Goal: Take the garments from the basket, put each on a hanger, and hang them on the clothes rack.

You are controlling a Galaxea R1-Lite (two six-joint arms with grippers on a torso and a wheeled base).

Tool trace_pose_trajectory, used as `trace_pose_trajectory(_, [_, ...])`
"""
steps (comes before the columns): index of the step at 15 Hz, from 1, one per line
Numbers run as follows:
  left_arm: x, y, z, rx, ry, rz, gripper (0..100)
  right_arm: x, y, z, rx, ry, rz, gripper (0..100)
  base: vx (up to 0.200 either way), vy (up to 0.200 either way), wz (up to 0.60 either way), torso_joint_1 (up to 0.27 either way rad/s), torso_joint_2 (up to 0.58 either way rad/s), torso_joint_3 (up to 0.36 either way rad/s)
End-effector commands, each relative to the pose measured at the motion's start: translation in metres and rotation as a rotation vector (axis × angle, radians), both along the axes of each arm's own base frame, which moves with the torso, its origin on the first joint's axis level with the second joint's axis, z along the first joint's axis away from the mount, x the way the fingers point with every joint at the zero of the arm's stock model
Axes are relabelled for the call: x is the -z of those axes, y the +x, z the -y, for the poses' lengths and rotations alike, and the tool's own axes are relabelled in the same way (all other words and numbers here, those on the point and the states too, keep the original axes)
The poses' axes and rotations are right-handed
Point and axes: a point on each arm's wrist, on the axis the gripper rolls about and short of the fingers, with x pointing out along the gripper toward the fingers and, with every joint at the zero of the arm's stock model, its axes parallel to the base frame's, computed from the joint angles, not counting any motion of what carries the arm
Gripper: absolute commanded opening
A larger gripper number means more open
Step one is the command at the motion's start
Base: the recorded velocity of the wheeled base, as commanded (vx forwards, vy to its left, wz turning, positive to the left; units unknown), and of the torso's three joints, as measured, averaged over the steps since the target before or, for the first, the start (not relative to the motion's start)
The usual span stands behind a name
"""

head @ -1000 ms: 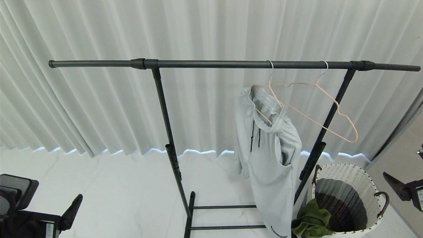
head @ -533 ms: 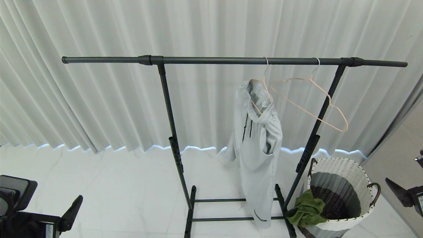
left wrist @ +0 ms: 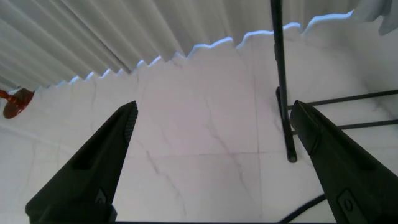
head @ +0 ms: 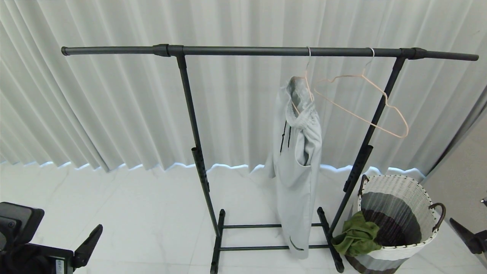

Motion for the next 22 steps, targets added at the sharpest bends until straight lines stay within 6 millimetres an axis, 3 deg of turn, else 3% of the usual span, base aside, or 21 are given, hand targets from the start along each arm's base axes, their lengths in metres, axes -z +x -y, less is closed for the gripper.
trace_pose_trajectory(1, [0.0, 0.001, 0.001, 0.036, -0.005, -0.005, 100, 0.0, -0.006, 0.002, 0.0, 0.002, 0.019, 100, 0.0, 0.0, 0.0, -0.232, 0.52, 0.29])
trace_pose_trajectory(7, [0.003, 0.003, 0.002, 0.092, -0.026, -0.024, 100, 0.001, -0.001, 0.015, 0.127, 0.004, 0.003, 100, 0.0, 0.0, 0.0, -0.223, 0.51, 0.285])
trace_pose_trajectory(15, [0.002, 0.002, 0.002, 0.099, -0.019, -0.017, 100, 0.0, -0.001, 0.016, 0.115, -0.061, -0.011, 100, 0.0, 0.0, 0.0, -0.182, 0.46, 0.278])
trace_pose_trajectory(18, [0.002, 0.002, 0.003, 0.1, -0.018, -0.017, 100, 0.0, -0.002, 0.016, 0.111, -0.077, -0.013, 100, 0.0, 0.0, 0.0, -0.041, 0.13, 0.077])
trace_pose_trajectory(22, [0.001, 0.002, 0.003, 0.1, -0.019, -0.012, 100, 0.001, -0.002, 0.016, 0.112, -0.083, -0.02, 100, 0.0, -0.2, 0.0, -0.007, 0.02, 0.014])
